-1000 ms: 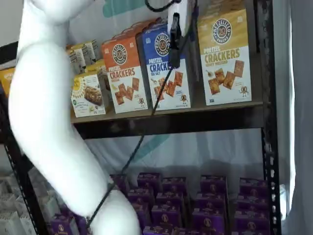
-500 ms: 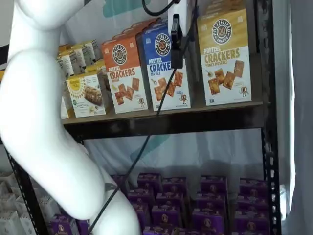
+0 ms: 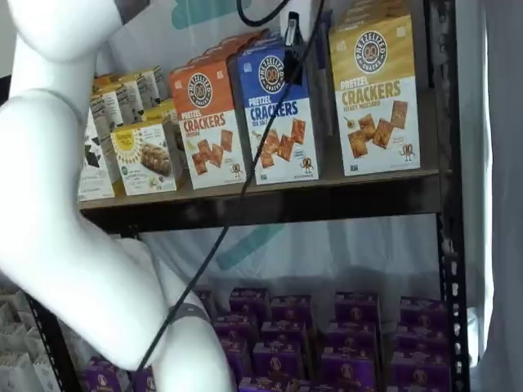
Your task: Retrieve the yellow and white box located on the top shelf, the sixth one from the left
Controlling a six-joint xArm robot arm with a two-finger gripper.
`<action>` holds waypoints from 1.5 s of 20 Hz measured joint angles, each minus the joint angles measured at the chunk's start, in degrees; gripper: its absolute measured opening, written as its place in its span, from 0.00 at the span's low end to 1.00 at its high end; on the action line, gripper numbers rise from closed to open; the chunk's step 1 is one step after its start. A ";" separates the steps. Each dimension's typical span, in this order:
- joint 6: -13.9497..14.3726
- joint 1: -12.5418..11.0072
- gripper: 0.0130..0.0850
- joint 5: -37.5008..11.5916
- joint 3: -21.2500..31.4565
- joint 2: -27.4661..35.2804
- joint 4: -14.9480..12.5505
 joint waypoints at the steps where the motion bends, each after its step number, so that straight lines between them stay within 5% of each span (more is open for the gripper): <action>1: -0.19 -0.07 1.00 -1.25 0.49 -0.32 0.64; 8: -2.34 0.50 1.00 -9.38 1.79 -0.16 2.28; 14: -3.79 2.50 1.00 -13.96 0.66 2.98 -0.14; 30: -2.92 5.82 1.00 -16.62 -5.71 10.50 -4.03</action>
